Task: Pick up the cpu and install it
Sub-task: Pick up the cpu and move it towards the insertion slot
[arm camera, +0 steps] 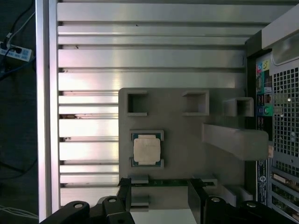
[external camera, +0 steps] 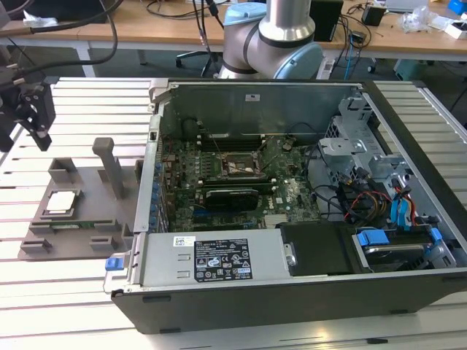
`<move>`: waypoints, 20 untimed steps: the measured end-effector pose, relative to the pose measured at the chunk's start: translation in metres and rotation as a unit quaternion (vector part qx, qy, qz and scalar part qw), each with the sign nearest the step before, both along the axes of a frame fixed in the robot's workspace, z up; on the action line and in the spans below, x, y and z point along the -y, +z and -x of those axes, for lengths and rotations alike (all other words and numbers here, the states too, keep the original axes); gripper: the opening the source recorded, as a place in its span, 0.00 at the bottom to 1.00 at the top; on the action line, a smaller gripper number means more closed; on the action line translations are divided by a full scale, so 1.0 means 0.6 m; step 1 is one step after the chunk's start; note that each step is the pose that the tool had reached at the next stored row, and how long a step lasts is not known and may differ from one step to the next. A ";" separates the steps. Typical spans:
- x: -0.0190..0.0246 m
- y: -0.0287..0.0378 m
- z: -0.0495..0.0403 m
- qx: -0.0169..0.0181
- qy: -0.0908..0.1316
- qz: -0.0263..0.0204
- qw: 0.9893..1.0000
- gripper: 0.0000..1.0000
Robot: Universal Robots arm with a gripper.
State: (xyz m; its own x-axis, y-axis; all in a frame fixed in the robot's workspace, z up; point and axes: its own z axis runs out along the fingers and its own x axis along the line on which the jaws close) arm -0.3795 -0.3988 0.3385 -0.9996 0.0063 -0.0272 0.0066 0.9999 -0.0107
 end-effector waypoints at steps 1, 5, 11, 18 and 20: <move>0.0000 -0.001 0.000 0.000 0.000 0.000 1.000 0.60; 0.0000 -0.008 0.000 0.000 0.000 0.000 1.000 0.60; 0.0000 -0.027 0.000 0.000 0.004 0.000 1.000 0.60; 0.0000 -0.060 0.000 0.000 0.023 0.002 1.000 0.60; 0.0000 -0.067 0.000 0.000 0.024 0.002 1.000 0.60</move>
